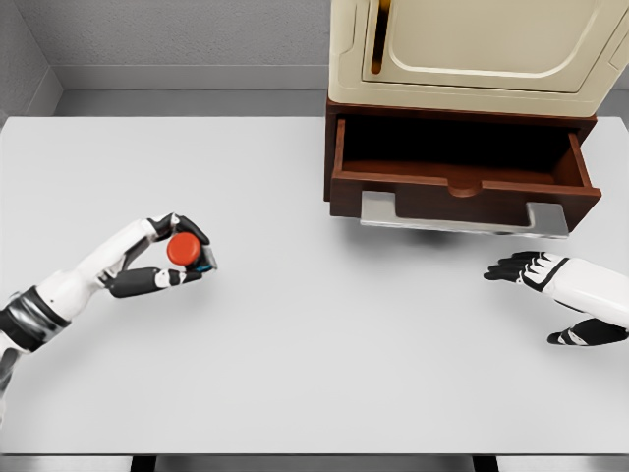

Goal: Put the switch into the drawer with left arm, and close the drawer with right arm

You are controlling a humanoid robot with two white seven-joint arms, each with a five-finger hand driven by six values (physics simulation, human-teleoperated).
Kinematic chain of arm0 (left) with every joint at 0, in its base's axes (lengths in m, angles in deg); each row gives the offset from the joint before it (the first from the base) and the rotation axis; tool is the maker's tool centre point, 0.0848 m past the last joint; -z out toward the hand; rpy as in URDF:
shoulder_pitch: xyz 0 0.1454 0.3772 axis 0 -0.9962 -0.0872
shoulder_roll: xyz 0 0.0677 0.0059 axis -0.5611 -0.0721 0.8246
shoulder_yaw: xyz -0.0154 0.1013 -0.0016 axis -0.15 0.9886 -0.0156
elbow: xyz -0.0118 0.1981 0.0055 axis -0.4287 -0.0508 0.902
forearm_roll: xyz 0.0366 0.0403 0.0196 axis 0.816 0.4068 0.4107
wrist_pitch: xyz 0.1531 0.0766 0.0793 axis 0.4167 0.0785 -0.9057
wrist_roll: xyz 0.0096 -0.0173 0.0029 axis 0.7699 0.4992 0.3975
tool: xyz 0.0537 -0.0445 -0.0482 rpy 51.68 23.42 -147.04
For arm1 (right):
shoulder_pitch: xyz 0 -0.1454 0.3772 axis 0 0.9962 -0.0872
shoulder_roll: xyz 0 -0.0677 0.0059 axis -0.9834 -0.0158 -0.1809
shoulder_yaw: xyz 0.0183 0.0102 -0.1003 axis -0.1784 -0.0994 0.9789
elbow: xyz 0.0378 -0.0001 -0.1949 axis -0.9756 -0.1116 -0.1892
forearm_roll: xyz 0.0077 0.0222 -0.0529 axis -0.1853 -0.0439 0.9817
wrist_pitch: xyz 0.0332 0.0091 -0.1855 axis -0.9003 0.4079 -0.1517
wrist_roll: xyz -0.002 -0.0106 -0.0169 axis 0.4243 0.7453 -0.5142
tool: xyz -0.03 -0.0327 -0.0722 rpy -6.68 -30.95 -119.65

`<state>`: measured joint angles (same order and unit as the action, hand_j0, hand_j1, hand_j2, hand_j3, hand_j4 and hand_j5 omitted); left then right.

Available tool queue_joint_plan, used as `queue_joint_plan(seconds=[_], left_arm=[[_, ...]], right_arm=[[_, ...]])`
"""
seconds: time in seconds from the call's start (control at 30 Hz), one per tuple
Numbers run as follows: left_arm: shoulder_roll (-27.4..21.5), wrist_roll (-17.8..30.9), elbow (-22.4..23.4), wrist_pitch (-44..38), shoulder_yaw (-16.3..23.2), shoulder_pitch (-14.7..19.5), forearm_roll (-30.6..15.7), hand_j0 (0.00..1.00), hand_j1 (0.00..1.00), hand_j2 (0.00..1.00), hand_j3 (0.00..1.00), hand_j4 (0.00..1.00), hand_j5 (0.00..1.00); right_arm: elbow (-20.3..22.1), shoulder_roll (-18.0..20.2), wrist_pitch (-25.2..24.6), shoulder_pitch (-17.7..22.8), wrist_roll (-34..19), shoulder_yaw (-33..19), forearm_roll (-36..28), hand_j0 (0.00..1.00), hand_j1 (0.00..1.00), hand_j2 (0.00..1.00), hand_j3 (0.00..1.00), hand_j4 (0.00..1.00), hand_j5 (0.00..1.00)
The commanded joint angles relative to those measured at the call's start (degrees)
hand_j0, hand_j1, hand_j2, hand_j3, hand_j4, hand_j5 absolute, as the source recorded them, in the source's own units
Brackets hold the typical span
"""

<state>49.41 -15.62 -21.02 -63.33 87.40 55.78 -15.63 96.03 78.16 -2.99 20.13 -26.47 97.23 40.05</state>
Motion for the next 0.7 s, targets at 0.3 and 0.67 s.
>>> queue_joint_plan(seconds=[0.3, 0.67], left_arm=[[3.78, -0.05, -0.64, -0.49, 0.48, 4.04, -0.26, 0.39, 0.39, 0.39, 0.39, 0.39, 0.39], [7.56, 0.04, -0.47, -0.67, 1.71, 8.79, 1.41, 0.39, 0.39, 0.39, 0.39, 0.39, 0.39]], right_arm=[[0.07, 0.05, -0.05, 0.0, 0.03, -0.01, -0.39, 1.0, 1.0, 1.0, 1.0, 1.0, 1.0], [0.16, 0.05, -0.05, 0.0, -0.23, -0.01, -0.31, 1.0, 1.0, 1.0, 1.0, 1.0, 1.0]])
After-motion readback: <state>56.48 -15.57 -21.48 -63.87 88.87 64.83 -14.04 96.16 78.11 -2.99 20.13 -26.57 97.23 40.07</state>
